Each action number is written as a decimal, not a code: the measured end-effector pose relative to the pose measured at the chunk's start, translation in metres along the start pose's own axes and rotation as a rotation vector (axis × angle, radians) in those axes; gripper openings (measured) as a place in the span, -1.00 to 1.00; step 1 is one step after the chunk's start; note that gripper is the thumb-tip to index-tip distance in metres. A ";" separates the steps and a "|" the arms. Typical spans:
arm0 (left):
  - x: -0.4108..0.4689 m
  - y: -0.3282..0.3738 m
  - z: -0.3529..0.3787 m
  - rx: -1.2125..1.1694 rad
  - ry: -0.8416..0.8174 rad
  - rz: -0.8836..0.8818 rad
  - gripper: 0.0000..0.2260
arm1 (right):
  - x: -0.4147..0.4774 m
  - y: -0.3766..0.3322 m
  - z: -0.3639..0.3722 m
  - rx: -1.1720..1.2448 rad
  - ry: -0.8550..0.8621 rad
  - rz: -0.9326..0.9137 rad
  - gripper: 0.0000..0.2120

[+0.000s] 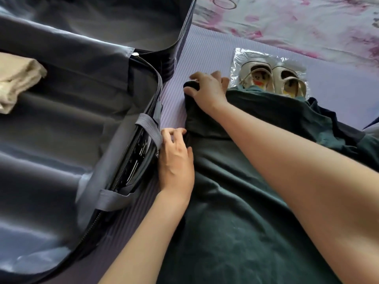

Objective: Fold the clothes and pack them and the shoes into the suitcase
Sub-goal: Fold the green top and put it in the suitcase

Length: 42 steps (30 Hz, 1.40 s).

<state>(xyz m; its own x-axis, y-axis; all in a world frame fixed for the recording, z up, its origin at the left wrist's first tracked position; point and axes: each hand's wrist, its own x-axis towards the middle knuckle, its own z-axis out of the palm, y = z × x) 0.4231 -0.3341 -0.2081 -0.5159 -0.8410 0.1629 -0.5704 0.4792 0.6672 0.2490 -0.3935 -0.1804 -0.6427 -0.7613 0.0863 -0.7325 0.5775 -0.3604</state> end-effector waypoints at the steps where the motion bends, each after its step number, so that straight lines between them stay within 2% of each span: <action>1: -0.004 0.001 -0.001 -0.002 -0.005 0.026 -0.69 | -0.006 0.002 -0.005 0.013 0.042 -0.019 -0.59; 4: -0.024 0.003 -0.011 -0.050 -0.038 0.088 -0.69 | -0.048 0.015 -0.023 0.125 0.216 -0.074 -0.63; 6: -0.046 0.002 -0.021 -0.092 -0.063 0.113 -0.68 | -0.101 0.027 -0.029 0.126 0.263 -0.137 -0.69; 8: -0.071 -0.009 -0.034 -0.160 -0.084 0.062 -0.68 | -0.166 0.035 -0.026 0.135 0.199 -0.185 -0.69; 11: -0.109 -0.029 -0.052 -0.185 -0.157 -0.113 -0.64 | -0.259 0.041 -0.017 0.103 0.059 -0.178 -0.66; 14: -0.138 -0.041 -0.070 -0.191 -0.209 -0.170 -0.67 | -0.330 0.043 -0.012 0.056 -0.007 -0.119 -0.57; 18: -0.159 -0.044 -0.089 -0.167 -0.364 -0.220 -0.78 | -0.393 0.040 -0.013 0.018 -0.052 -0.100 -0.45; 20: -0.163 -0.047 -0.093 -0.090 -0.375 -0.180 -0.85 | -0.413 0.042 -0.013 -0.023 -0.075 -0.148 -0.39; 24: -0.166 -0.052 -0.094 -0.037 -0.361 -0.160 -0.85 | -0.435 0.048 -0.007 -0.138 -0.140 -0.206 -0.27; 26: -0.167 -0.053 -0.096 -0.068 -0.367 -0.193 -0.86 | -0.436 0.047 -0.004 -0.124 -0.061 -0.211 -0.42; 29: -0.168 -0.055 -0.104 -0.157 -0.363 -0.285 -0.83 | -0.436 0.041 -0.001 -0.118 0.091 -0.263 -0.86; 30: -0.168 -0.057 -0.106 -0.179 -0.362 -0.322 -0.81 | -0.437 0.038 -0.001 -0.103 0.113 -0.269 -0.90; 34: -0.174 -0.072 -0.116 -0.199 -0.320 -0.340 -0.75 | -0.448 0.023 0.005 -0.024 0.069 -0.251 -0.72; 37: -0.176 -0.078 -0.121 -0.160 -0.293 -0.305 -0.78 | -0.455 0.013 0.008 0.001 0.091 -0.262 -0.85; 42: -0.175 -0.079 -0.124 -0.122 -0.266 -0.255 -0.78 | -0.456 0.015 -0.007 0.026 0.108 -0.229 -0.76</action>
<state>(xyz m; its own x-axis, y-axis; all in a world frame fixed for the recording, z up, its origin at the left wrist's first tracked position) 0.6377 -0.2556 -0.1990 -0.5243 -0.8271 -0.2025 -0.6298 0.2165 0.7460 0.5294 -0.0360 -0.2187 -0.4822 -0.8347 0.2662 -0.8564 0.3851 -0.3439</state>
